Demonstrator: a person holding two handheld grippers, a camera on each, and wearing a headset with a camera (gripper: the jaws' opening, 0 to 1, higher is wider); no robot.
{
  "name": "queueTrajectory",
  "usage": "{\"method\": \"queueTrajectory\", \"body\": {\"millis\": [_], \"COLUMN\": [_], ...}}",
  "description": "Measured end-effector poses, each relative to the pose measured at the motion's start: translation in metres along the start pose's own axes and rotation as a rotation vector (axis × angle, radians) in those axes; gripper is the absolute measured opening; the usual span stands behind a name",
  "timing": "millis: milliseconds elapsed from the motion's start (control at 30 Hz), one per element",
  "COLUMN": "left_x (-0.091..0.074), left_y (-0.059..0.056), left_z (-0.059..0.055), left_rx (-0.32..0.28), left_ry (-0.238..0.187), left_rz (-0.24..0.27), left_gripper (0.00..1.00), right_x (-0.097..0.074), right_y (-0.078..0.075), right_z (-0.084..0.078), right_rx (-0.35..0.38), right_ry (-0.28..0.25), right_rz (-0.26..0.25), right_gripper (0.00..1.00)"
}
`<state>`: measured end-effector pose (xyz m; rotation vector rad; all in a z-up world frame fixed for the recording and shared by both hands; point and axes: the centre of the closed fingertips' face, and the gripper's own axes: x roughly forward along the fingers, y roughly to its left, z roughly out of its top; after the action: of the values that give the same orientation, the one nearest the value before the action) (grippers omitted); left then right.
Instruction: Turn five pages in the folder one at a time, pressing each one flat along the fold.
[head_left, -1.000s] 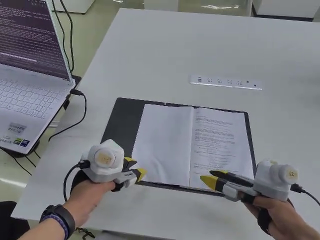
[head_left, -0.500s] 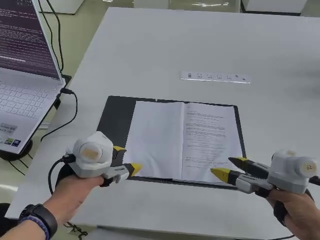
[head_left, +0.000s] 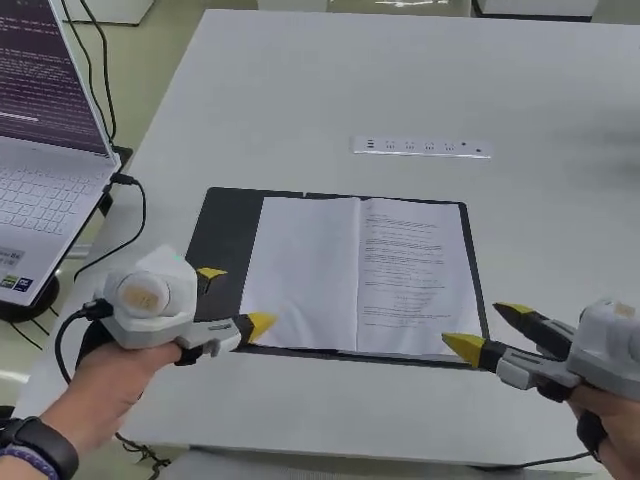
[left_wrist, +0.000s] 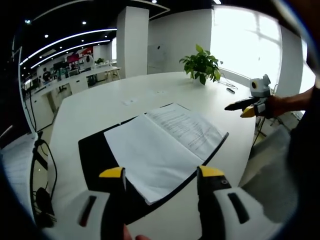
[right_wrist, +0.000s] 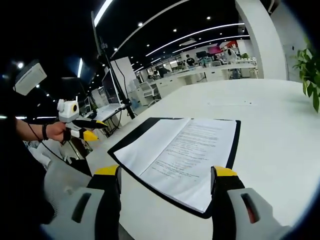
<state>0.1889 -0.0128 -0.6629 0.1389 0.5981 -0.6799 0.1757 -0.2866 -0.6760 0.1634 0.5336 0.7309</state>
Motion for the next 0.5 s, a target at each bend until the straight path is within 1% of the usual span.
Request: {"method": "queueTrajectory", "body": {"millis": [100, 233, 300, 367, 400, 500], "left_x": [-0.006, -0.014, -0.019, -0.023, -0.025, -0.025], "left_y": [0.002, 0.0, 0.001, 0.003, 0.002, 0.003], "left_z": [-0.002, -0.005, -0.007, -0.008, -0.009, -0.011], "left_rx": [-0.002, -0.004, -0.014, -0.038, -0.047, -0.06], "left_ry": [0.0, 0.0, -0.003, -0.014, -0.018, -0.02], "left_rz": [0.007, 0.018, 0.032, 0.05, 0.057, 0.065], "left_gripper": [0.63, 0.66, 0.66, 0.67, 0.67, 0.67], "right_x": [-0.005, -0.011, -0.014, -0.015, -0.015, -0.016], "right_y": [0.001, 0.002, 0.001, 0.002, 0.001, 0.002], "right_z": [0.002, 0.005, 0.006, 0.005, 0.003, -0.003], "right_rx": [-0.021, -0.031, -0.034, -0.029, -0.028, -0.027], "right_ry": [-0.001, -0.009, -0.014, -0.012, -0.005, 0.009], "right_rz": [-0.014, -0.028, -0.039, -0.044, -0.049, -0.051], "right_gripper": [0.77, 0.78, 0.78, 0.79, 0.8, 0.81]}}
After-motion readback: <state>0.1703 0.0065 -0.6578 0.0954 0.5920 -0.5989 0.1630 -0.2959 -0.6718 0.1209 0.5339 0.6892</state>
